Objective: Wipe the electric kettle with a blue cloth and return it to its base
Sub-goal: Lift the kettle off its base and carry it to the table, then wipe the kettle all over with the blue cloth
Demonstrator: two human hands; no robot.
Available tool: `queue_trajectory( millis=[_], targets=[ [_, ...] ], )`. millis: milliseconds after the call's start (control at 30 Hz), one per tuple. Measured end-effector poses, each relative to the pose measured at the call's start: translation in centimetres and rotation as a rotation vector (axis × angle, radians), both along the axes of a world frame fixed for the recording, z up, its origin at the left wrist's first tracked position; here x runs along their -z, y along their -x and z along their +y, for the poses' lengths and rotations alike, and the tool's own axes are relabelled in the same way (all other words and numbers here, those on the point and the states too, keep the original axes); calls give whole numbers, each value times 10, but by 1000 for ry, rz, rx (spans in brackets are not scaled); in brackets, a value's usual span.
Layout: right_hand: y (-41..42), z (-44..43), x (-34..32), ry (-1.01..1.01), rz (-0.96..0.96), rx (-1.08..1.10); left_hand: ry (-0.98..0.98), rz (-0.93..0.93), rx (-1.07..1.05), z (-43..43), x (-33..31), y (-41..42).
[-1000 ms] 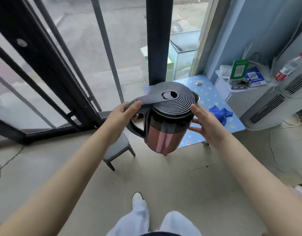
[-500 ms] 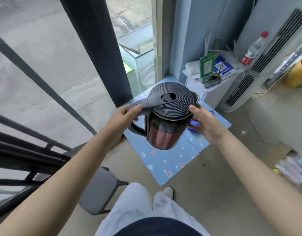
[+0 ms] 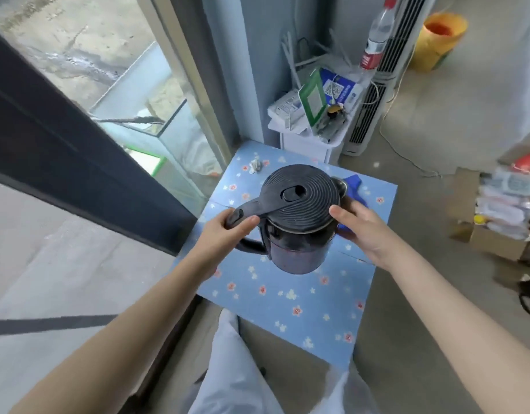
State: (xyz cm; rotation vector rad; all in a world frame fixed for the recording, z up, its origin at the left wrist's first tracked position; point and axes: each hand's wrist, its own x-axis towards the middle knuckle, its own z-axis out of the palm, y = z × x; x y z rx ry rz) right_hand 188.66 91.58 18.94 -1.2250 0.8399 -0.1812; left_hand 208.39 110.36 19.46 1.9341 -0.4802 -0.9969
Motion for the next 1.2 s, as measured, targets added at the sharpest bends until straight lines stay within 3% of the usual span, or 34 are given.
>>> queue_trajectory(
  millis=[133,333,667,867,1200],
  targets=[
    [-38,24,40,-13,47,173,18,42,74,-3,47,-53],
    [-69,36,97,59,40,236,70,-20,88,-10,106,-88],
    [-66,50,191,364,-80,321,435,-222,59,-21,192,-101],
    [-67,67,209,520,-108,342,606,-273,70,-13,221,-107],
    [-56,153,213,465,-101,451,671,-280,64,51,222,-86]
  ],
)
